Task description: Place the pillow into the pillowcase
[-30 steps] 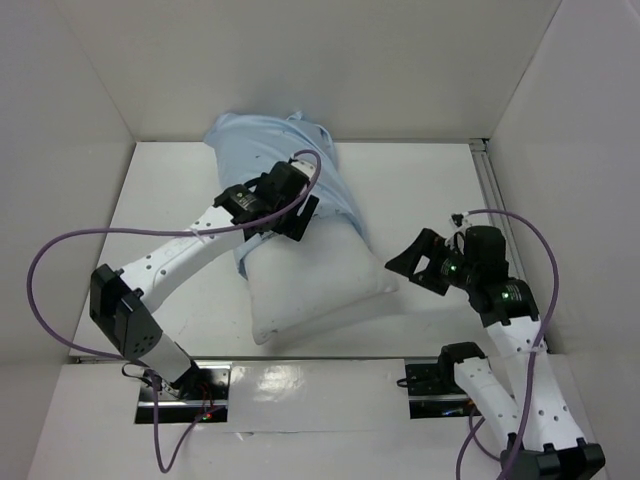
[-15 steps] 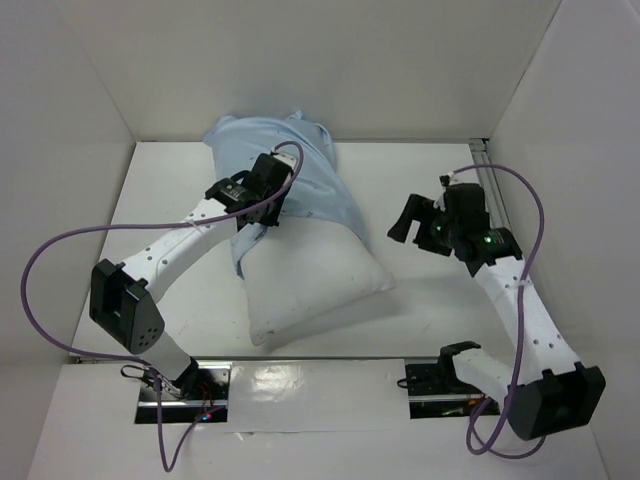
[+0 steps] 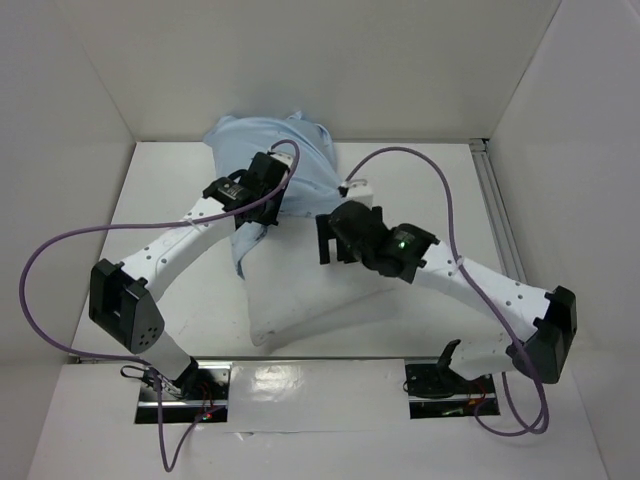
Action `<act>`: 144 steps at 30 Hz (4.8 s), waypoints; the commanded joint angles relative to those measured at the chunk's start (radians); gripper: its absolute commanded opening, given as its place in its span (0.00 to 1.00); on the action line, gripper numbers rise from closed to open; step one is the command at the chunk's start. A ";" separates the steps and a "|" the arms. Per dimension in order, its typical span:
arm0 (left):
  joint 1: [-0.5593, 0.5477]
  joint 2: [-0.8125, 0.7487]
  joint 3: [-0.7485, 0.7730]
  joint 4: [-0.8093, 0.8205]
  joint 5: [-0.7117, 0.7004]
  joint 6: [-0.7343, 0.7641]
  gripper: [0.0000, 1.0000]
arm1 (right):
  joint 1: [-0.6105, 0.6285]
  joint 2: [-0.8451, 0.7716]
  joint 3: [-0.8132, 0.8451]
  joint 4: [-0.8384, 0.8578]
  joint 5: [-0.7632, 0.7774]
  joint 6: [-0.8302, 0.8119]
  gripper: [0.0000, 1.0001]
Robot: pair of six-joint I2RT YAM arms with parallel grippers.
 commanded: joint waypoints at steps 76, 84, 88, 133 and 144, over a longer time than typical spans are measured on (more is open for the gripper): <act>-0.736 -0.014 -0.254 -0.181 -0.310 -1.024 0.86 | -0.306 -0.083 -0.519 0.808 -0.285 0.552 0.00; -0.736 0.091 -0.244 -0.149 -0.365 -1.035 0.84 | -0.315 -0.093 -0.498 0.777 -0.294 0.533 0.00; -0.736 0.122 -0.244 -0.149 -0.434 -1.035 0.72 | -0.335 -0.093 -0.489 0.767 -0.316 0.523 0.00; -0.710 -0.095 0.122 -0.200 -0.287 -0.860 0.00 | -0.493 -0.613 -0.570 0.211 -0.794 0.020 0.96; -0.710 -0.105 0.176 -0.209 -0.252 -0.808 0.00 | -0.493 -0.585 -0.581 0.290 -0.737 0.092 0.89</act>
